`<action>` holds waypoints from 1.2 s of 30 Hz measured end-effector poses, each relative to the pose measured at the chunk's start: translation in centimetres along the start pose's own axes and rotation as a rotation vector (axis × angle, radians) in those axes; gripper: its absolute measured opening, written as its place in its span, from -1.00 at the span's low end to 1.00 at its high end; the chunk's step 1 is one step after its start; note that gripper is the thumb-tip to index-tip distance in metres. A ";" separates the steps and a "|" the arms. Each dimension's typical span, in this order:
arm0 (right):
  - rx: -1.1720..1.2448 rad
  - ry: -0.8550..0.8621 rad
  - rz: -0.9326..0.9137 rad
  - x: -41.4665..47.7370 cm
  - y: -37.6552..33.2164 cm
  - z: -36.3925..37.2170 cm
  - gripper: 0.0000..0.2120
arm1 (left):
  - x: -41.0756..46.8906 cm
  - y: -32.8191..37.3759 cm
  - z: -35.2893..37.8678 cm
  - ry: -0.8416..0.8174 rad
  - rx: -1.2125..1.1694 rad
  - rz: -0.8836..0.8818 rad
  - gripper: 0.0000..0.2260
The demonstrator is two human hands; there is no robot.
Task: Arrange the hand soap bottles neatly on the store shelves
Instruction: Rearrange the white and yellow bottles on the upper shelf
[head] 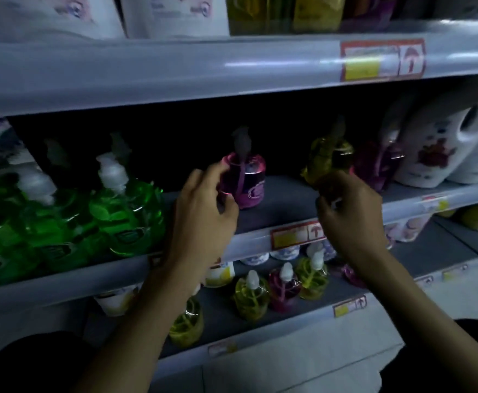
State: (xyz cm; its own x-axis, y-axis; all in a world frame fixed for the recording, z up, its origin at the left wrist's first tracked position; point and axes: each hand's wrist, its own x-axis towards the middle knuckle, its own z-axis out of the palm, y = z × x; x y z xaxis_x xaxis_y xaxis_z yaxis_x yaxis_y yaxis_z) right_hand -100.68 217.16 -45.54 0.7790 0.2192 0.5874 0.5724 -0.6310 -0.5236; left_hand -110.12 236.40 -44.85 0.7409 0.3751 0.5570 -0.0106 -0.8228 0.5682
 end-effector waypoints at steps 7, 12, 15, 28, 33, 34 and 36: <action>0.122 -0.248 0.158 0.7 3.0 0.0 -0.81 | 3.0 -0.6 4.3 -0.101 -0.205 -0.329 -0.63; 0.039 -0.309 0.056 -0.9 4.4 1.9 -0.81 | 3.3 -1.2 6.3 -0.118 -0.185 -0.290 -0.56; 0.053 -0.259 0.020 -0.5 4.5 2.0 -0.80 | 3.4 -0.8 6.6 -0.116 -0.219 -0.278 -0.58; 0.012 -0.532 -0.018 -4.4 5.7 3.6 -0.83 | -6.2 1.6 7.3 -0.086 0.033 0.321 -0.90; -0.178 -0.729 0.068 -6.2 6.7 6.1 -0.72 | -10.4 -1.2 12.0 -0.681 0.140 0.000 -0.89; -0.223 -0.807 0.091 -6.5 7.1 6.9 -0.65 | -10.7 -2.2 13.0 -0.752 0.168 -0.080 -0.84; -0.266 -0.911 0.127 -7.1 8.0 8.3 -0.47 | -11.1 -3.7 14.5 -0.821 0.171 -0.146 -0.73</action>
State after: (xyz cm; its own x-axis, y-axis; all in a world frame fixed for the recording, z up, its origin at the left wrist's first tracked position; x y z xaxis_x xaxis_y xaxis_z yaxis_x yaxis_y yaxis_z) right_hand -99.46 216.72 -59.00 0.7951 0.5616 -0.2291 0.4804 -0.8137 -0.3273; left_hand -108.56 229.07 -61.98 0.9799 0.1080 -0.1679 0.1752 -0.8681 0.4644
